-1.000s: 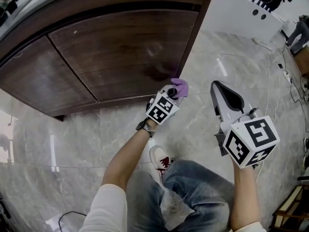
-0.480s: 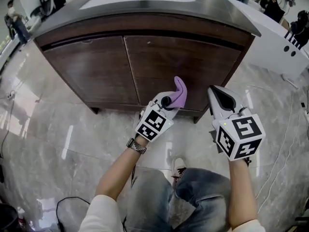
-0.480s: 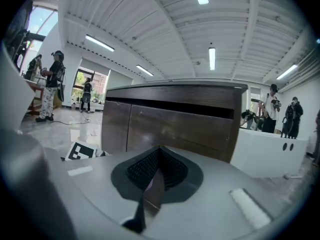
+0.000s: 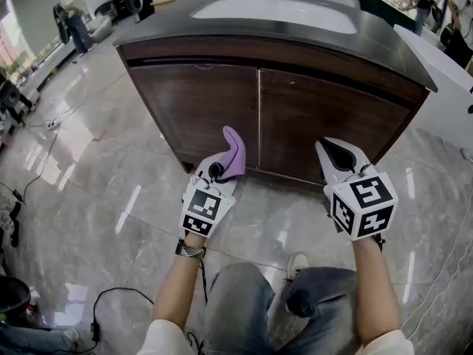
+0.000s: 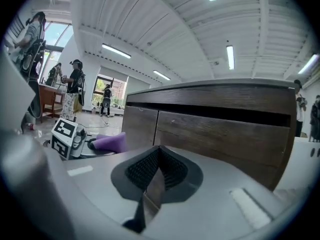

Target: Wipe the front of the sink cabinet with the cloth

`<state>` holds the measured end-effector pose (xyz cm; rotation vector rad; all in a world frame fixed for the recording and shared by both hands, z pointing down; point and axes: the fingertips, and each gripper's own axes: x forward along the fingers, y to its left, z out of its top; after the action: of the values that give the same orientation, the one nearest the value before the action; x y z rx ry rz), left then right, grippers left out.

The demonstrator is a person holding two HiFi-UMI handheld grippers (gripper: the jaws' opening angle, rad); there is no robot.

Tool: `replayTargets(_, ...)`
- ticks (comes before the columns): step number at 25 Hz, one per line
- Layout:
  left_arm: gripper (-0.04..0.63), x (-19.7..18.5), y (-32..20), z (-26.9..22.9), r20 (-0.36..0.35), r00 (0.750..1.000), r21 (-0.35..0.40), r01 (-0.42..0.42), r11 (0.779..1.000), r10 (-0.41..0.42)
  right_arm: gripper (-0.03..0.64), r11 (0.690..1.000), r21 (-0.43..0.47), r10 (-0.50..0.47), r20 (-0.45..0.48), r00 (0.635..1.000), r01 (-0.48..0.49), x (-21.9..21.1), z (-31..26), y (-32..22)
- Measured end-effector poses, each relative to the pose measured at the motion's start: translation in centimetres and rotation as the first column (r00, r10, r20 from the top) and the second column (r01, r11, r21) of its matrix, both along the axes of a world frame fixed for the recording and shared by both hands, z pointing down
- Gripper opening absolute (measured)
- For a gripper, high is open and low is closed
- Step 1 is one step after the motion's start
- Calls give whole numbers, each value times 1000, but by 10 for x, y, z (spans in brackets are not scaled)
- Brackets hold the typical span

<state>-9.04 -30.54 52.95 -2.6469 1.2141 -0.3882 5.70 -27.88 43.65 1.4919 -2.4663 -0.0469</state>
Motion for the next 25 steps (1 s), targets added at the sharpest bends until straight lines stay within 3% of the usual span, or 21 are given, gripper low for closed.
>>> replayTargets(7, 49, -71, 20, -27, -56, 989, 5, 141, 990, -140, 5, 993, 30, -118, 0, 993, 118, -40, -6, -7)
replayTargets(13, 49, -114, 24, -45, -76, 966, 33, 250, 968, -247, 5, 984, 19, -179, 20, 984, 178, -68, -8, -10)
replayTargets(18, 49, -141, 32, -57, -67, 955, 48, 291, 956, -287, 5, 977, 60, -209, 39, 977, 207, -90, -29, -11)
replayTargets(23, 49, -162, 34, -75, -69, 945, 75, 324, 943, -319, 5, 958, 117, -275, 129, 953, 261, -114, -65, -18)
replayTargets(25, 49, -164, 35, -87, -68, 943, 87, 330, 940, -325, 5, 950, 144, -294, 113, 949, 277, -119, -75, -19)
